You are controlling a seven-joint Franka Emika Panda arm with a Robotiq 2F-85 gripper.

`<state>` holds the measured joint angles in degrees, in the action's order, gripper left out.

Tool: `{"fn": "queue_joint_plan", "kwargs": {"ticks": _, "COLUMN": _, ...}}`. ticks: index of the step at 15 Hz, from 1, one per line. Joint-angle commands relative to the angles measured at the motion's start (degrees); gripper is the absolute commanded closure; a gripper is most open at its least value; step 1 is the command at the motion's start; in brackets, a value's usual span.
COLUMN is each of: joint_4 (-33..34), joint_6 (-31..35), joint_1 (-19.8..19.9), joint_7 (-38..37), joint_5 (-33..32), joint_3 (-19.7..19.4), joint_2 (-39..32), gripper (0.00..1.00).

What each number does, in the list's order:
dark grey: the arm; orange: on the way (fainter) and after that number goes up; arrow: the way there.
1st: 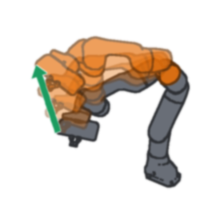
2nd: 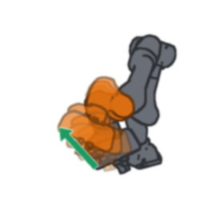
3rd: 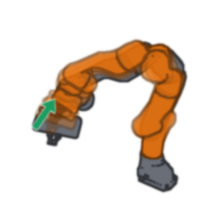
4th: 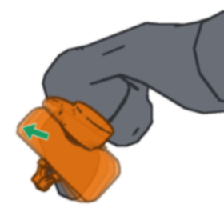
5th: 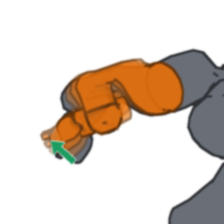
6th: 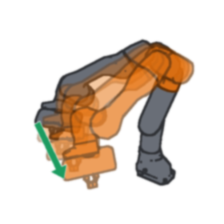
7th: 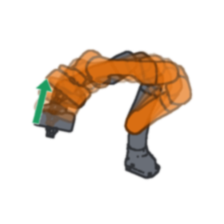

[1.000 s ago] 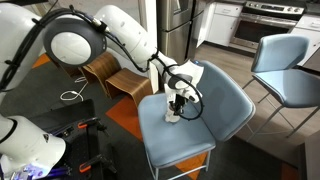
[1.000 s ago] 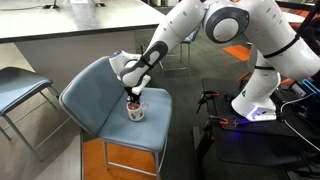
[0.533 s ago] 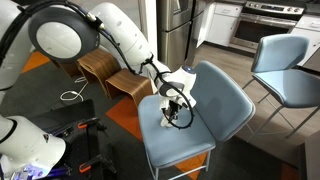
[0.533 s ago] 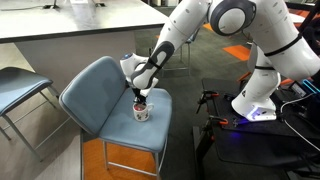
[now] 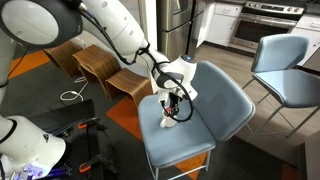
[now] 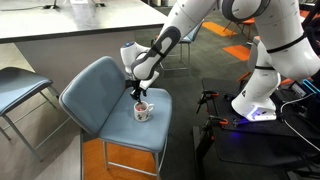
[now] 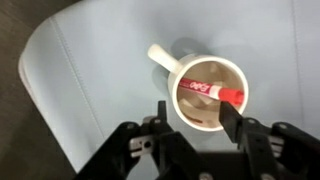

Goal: Move the cup slightly down on the chair

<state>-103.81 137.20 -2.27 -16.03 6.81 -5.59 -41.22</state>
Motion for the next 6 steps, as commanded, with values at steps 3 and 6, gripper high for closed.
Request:
{"fn": "queue_joint_plan", "kwargs": {"ticks": 3, "joint_4": -8.9, "joint_6": 0.7, "joint_1": 1.0, "joint_7": 4.4, "joint_5": 0.2, "joint_3": 3.1, "joint_2": 12.5, "gripper": 0.00}}
{"fn": "queue_joint_plan", "kwargs": {"ticks": 6, "joint_4": -12.0, "joint_6": 0.5, "joint_1": 1.0, "joint_7": 6.7, "joint_5": 0.5, "joint_3": 4.5, "joint_2": 16.7, "gripper": 0.00}}
